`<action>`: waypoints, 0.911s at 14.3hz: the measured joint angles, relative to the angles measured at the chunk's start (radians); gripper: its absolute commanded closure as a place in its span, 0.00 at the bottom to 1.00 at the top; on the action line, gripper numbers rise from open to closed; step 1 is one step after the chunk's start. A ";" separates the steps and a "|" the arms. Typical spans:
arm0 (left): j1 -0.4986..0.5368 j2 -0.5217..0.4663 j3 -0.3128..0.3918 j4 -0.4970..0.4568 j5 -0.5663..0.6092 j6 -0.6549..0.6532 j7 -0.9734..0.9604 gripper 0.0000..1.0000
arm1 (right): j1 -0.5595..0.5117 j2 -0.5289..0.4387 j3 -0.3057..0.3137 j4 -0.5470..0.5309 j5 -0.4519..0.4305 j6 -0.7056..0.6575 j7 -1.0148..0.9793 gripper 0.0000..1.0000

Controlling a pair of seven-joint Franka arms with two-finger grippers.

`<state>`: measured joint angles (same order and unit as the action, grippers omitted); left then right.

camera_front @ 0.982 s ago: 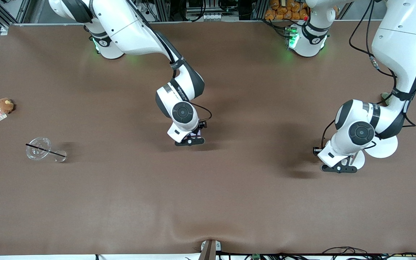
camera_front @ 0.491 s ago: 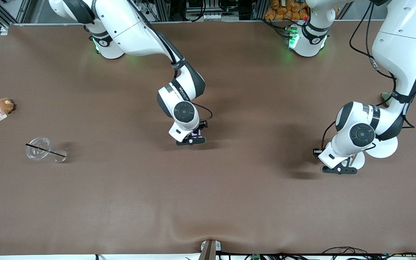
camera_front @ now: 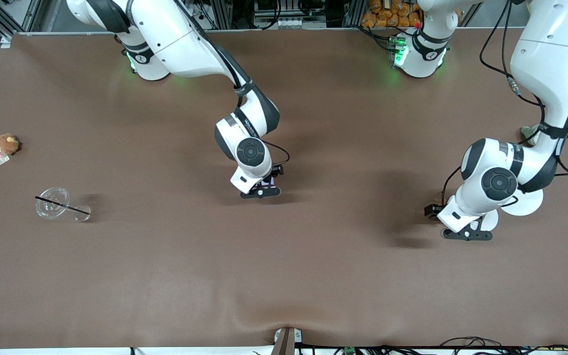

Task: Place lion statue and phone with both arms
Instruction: 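Lower the lion beside the white lamp and open the left gripper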

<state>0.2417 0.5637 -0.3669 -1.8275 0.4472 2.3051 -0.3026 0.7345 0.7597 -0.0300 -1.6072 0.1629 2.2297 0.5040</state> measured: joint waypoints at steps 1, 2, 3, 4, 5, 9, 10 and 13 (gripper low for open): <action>0.000 -0.020 -0.011 0.002 0.000 -0.026 0.000 0.00 | 0.001 0.000 0.000 -0.002 0.000 0.017 0.000 0.98; 0.000 -0.044 -0.027 0.005 0.000 -0.059 -0.001 0.00 | 0.001 0.001 -0.001 -0.005 0.000 0.029 0.004 1.00; 0.000 -0.068 -0.046 0.012 -0.003 -0.094 -0.005 0.00 | 0.000 0.000 -0.005 -0.007 0.000 0.035 0.011 1.00; 0.000 -0.090 -0.064 0.022 -0.014 -0.133 -0.008 0.00 | -0.002 -0.002 -0.016 -0.009 0.000 0.040 0.019 1.00; 0.000 -0.110 -0.082 0.035 -0.033 -0.172 -0.009 0.00 | -0.012 -0.012 -0.033 -0.015 0.000 0.046 0.021 1.00; -0.001 -0.171 -0.129 0.116 -0.120 -0.338 -0.009 0.00 | -0.191 -0.135 -0.072 -0.062 -0.001 0.044 -0.011 0.93; -0.001 -0.182 -0.137 0.143 -0.134 -0.380 -0.009 0.00 | -0.259 -0.162 -0.073 -0.072 -0.001 0.038 -0.073 0.92; 0.000 -0.216 -0.166 0.252 -0.181 -0.562 -0.008 0.00 | -0.430 -0.197 -0.074 -0.093 -0.001 0.009 -0.299 0.92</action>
<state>0.2413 0.3480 -0.5325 -1.5754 0.2659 1.7428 -0.3108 0.3043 0.5627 -0.1040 -1.6999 0.1617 2.2389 0.2049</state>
